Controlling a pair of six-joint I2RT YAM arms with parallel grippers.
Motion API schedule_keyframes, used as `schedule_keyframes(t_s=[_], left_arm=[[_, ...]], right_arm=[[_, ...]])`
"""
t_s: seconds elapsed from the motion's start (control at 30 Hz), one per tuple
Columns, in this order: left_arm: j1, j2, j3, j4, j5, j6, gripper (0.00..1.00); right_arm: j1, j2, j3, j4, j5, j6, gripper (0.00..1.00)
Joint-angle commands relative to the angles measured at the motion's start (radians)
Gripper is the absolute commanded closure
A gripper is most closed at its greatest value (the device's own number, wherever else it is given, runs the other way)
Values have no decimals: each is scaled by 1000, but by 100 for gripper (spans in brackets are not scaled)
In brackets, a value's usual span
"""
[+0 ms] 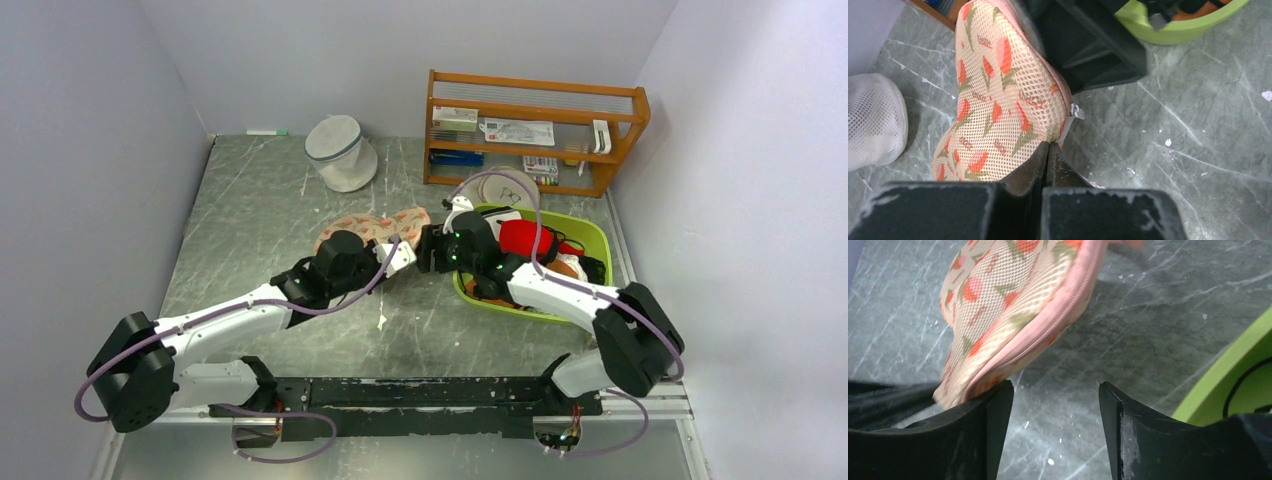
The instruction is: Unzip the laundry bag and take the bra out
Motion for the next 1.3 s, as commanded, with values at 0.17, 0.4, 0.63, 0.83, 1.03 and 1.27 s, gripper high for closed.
schedule_keyframes(t_s=[0.17,0.4,0.63,0.83,1.03,1.27], left_arm=[[40,36,91,25,92,-75,93],[42,47,93,23,96,-81,93],[43,55,92,25,101,-84,93],[42,60,95,25,109,-89,93],[42,63,97,27,106,-89,93],[42,70,99,29,107,-91,93]], right_arm=[[-1,-228,-180,69,-177,-63,34],[31,-239,-254,269,-238,33,43],[162,-173,-230,321,52,135,48],[220,-130,-204,314,273,123,51],[223,-115,-201,349,299,122,60],[229,-93,-209,382,294,141,66]])
